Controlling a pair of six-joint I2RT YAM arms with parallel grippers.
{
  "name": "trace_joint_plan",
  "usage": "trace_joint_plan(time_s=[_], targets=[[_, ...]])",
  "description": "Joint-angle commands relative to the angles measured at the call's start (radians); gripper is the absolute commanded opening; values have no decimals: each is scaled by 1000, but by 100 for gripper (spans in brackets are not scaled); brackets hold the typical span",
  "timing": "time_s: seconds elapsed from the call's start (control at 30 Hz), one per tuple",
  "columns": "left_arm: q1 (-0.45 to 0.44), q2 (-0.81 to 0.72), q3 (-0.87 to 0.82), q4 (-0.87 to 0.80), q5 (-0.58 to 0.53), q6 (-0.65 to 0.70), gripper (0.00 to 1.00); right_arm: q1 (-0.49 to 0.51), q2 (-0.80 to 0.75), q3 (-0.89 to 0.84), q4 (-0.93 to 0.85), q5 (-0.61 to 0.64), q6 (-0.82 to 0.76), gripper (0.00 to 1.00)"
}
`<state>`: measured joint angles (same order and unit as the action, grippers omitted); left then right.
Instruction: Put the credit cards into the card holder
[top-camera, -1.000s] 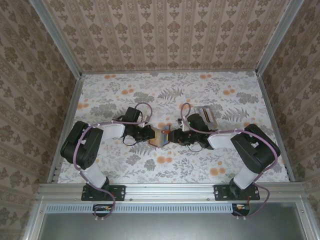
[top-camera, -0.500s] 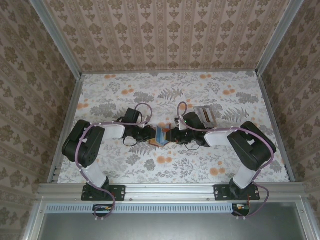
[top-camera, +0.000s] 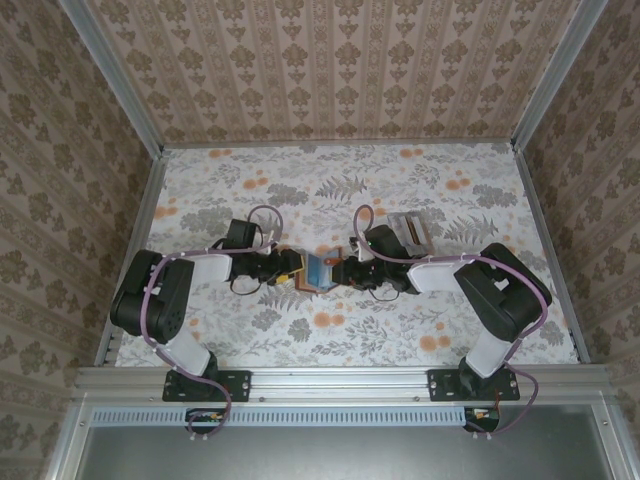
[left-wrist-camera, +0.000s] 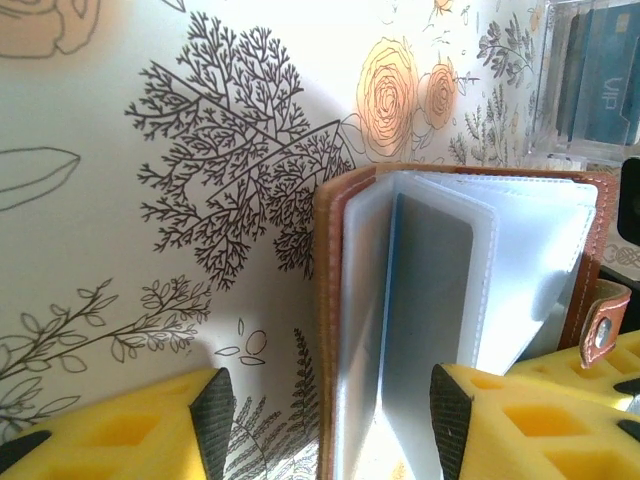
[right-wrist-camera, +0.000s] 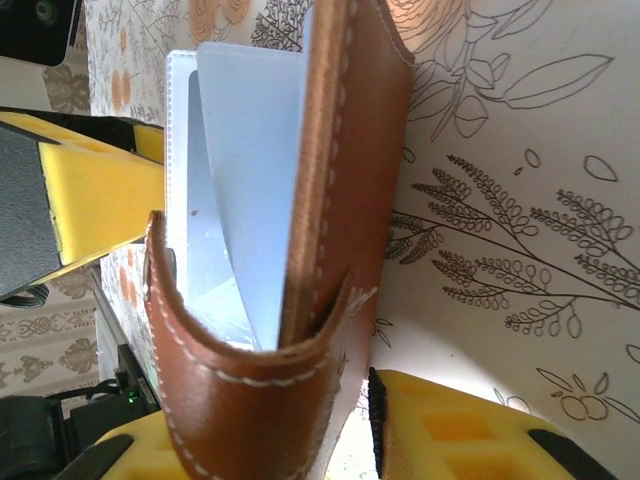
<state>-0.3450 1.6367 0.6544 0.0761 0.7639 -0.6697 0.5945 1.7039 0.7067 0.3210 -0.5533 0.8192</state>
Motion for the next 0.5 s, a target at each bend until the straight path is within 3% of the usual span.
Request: trace_joint_plan(time_s=[0.0, 0.23, 0.37, 0.47], targets=[[5, 28, -27, 5, -10, -7, 58, 10, -4, 30, -18, 4, -7, 32], [3, 27, -42, 42, 4, -27, 59, 11, 5, 19, 42, -20, 17, 44], [12, 25, -48, 48, 10, -24, 60, 11, 11, 30, 14, -10, 8, 44], [19, 26, -52, 62, 19, -34, 60, 13, 19, 36, 8, -8, 11, 36]])
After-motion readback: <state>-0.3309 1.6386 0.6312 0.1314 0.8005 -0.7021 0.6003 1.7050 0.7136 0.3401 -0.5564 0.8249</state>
